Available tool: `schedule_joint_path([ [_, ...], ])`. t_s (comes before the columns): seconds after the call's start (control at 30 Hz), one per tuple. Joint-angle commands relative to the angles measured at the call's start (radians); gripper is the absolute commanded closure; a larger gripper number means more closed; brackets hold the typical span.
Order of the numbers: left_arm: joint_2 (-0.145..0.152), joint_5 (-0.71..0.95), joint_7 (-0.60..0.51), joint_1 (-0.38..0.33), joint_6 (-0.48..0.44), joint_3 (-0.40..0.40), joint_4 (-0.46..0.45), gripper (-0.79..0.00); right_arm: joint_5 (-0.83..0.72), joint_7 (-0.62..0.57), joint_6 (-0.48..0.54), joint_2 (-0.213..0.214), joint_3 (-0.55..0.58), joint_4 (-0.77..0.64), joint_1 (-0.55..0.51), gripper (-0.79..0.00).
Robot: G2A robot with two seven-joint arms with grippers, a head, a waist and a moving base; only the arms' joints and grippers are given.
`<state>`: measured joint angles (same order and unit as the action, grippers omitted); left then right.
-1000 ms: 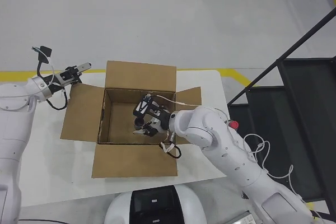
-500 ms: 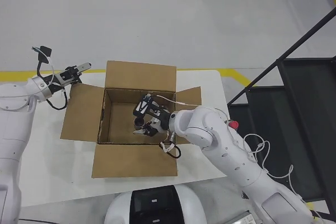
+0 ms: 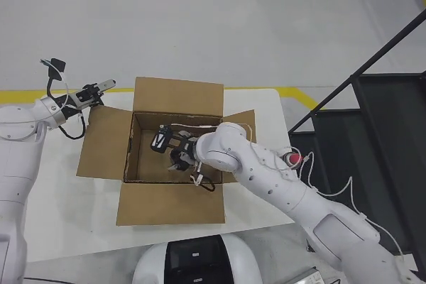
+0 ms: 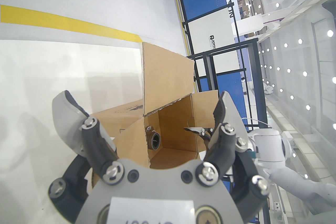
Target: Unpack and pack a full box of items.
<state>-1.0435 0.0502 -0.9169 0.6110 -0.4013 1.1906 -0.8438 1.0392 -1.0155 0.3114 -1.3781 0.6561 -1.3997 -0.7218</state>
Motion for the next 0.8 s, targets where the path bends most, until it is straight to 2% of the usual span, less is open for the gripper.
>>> schedule_joint_path([
  [0.0, 0.0, 0.001, 0.0, 0.0, 0.0, 0.0, 0.0, -0.785, -0.028, 0.019, -0.014, -0.025, -0.041, 0.086, 0.041, -0.785],
  [0.33, 0.0, 0.001, 0.0, 0.0, 0.0, 0.0, 0.0, -0.785, -0.083, 0.101, -0.039, -0.142, -0.172, 0.386, 0.153, -0.785],
  [0.63, 0.0, 0.001, 0.0, 0.0, 0.0, 0.0, 0.0, -0.785, -0.103, 0.139, -0.03, -0.218, -0.225, 0.549, 0.196, -0.785],
  [0.67, 0.0, 0.001, 0.0, 0.0, 0.0, 0.0, 0.0, -0.785, -0.101, 0.14, -0.032, -0.225, -0.228, 0.565, 0.199, -0.603],
  [0.7, 0.0, 0.001, 0.0, 0.0, 0.0, 0.0, 0.0, -0.785, -0.099, 0.139, -0.034, -0.232, -0.232, 0.581, 0.203, -0.557],
  [0.73, 0.0, 0.001, 0.0, 0.0, 0.0, 0.0, 0.0, -0.785, -0.101, 0.142, -0.037, -0.238, -0.233, 0.593, 0.206, -0.302],
  [0.77, 0.0, 0.001, 0.0, 0.0, 0.0, 0.0, 0.0, -0.785, -0.105, 0.147, -0.039, -0.244, -0.233, 0.606, 0.208, -0.16],
])
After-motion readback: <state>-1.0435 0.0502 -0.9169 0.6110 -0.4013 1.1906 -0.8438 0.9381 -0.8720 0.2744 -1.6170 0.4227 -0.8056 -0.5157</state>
